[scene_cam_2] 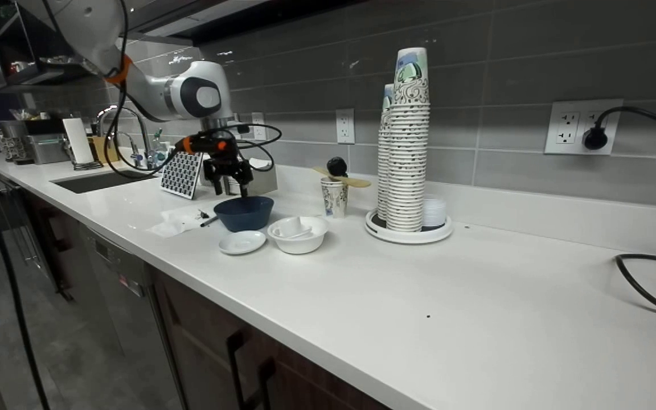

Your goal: Move one sachet from the bowl to the plate

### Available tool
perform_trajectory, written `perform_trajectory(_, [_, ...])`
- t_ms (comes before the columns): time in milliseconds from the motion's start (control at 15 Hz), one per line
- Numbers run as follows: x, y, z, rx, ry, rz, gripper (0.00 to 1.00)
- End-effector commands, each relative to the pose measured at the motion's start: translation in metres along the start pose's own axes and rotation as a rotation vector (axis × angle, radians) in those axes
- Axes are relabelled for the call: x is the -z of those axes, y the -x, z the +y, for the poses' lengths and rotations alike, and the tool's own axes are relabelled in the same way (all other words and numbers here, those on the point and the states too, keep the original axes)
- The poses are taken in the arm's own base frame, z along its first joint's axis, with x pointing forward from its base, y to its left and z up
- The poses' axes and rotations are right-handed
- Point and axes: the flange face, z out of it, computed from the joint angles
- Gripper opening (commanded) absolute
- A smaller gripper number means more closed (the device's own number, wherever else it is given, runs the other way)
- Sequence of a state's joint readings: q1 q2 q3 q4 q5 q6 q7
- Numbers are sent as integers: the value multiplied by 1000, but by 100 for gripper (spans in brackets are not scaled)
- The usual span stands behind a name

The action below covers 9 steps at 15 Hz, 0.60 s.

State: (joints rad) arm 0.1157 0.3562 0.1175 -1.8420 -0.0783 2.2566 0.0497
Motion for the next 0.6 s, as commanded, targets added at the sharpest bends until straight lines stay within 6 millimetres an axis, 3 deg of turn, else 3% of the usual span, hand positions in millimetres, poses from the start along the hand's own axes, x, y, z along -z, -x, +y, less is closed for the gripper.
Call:
perform_trajectory(0, [-7,-27,16,3,-37,-65,99])
perform_trajectory(67, [-6,-13,10,-2,-7,-36,99])
perform_trajectory(267, [-11,-22,17,-5,-14,-54,99])
perform_trajectory(533, [-34,-23,23,19,-69,-66,100])
